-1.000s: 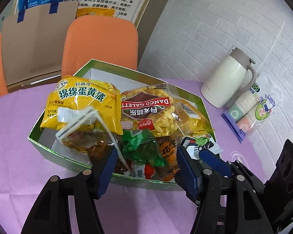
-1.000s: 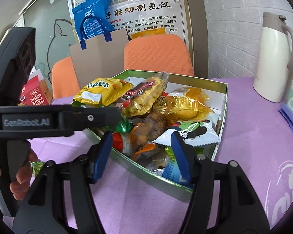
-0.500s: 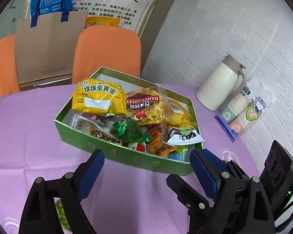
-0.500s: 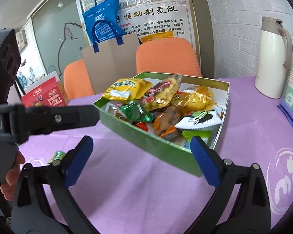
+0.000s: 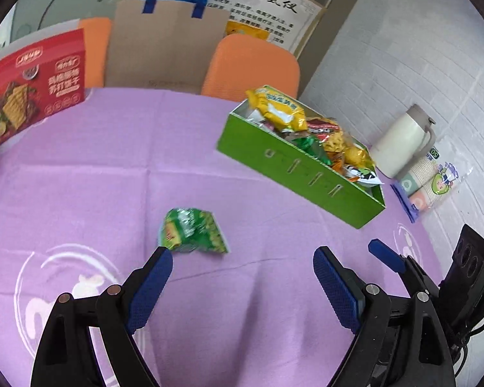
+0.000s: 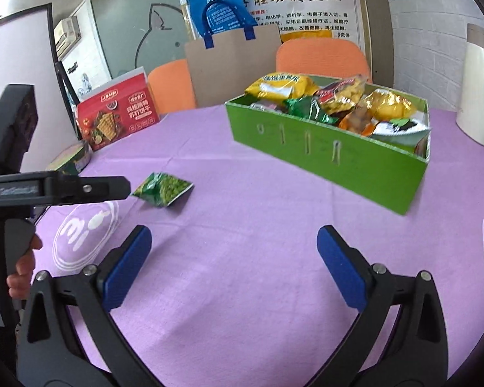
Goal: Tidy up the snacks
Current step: 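Withdraw both tools and move them to the last green pea bag, then close both tools on the last green pea bag and lift it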
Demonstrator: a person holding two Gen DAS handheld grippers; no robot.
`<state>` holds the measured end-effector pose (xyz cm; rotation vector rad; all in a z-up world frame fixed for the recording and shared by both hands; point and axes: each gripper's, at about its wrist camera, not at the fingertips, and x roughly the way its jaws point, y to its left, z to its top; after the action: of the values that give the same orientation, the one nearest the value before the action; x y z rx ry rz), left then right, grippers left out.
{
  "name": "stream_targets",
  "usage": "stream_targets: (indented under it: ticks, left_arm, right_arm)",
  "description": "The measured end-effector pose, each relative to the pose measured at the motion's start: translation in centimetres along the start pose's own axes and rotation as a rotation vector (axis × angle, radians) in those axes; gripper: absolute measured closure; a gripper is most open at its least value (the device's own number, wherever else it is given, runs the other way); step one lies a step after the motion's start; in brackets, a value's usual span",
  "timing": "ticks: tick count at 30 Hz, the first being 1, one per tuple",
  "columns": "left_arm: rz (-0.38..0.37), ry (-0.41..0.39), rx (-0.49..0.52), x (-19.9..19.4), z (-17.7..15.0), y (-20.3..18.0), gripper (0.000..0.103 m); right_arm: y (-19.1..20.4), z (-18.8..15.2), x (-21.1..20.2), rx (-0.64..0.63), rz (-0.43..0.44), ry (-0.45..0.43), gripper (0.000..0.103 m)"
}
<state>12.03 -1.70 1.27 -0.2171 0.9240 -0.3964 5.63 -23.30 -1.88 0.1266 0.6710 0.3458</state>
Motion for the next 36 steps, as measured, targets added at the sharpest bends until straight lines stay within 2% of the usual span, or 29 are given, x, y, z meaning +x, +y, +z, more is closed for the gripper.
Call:
stream_targets:
  ticks: [3,10,12,14,16,20,24,26,27,29,31,35,36]
  left_arm:
    - [0.042,0.016,-0.04,1.0,-0.5,2.1,0.012]
    - [-0.016,0.018,-0.091,4.0,1.6,4.5,0.016]
    - [-0.042,0.032,-0.114,4.9,2.2,5.1,0.028]
    - [-0.066,0.064,-0.127,6.0,2.6,5.8,0.048]
    - [-0.074,0.093,-0.112,6.9,2.4,5.7,0.057]
    - [-0.15,0.119,-0.063,6.5,0.7,4.8,0.058]
    - [-0.162,0.124,-0.041,5.5,-0.8,3.9,0.058]
    - [-0.153,0.118,-0.035,4.8,-1.4,3.8,0.055]
    - [-0.158,0.111,-0.042,4.3,-1.6,4.0,0.054]
    - [-0.178,0.094,-0.089,3.4,-1.7,4.9,0.041]
    - [-0.208,0.054,-0.144,2.2,-1.8,6.1,0.04]
    - [-0.207,0.041,-0.138,1.5,-1.9,6.7,0.042]
    - [-0.212,0.047,-0.136,1.6,-2.0,6.6,0.043]
  right_arm:
    - [0.4,-0.3,0.4,0.012,0.003,0.018,0.001]
    - [0.9,-0.3,0.3,0.031,0.035,0.054,0.001]
    - [1.1,-0.3,0.7,0.03,0.031,0.071,0.001]
    - [1.5,-0.4,1.2,0.024,0.042,0.085,0.001]
    - [1.9,-0.5,1.8,0.007,0.056,0.105,0.001]
    - [2.8,-0.9,2.8,-0.018,0.064,0.149,0.001]
    - [3.3,-1.5,2.9,-0.036,0.068,0.168,0.001]
    - [3.3,-1.4,3.0,-0.032,0.073,0.169,0.001]
    - [3.4,-1.3,3.1,-0.027,0.08,0.17,0.001]
    - [3.5,-1.2,3.3,-0.012,0.103,0.164,0.001]
    - [3.8,-0.9,3.7,0.001,0.115,0.159,0.001]
    - [4.4,-0.5,4.7,0.016,0.126,0.173,0.002]
    - [4.6,-0.4,4.9,0.021,0.127,0.18,0.008]
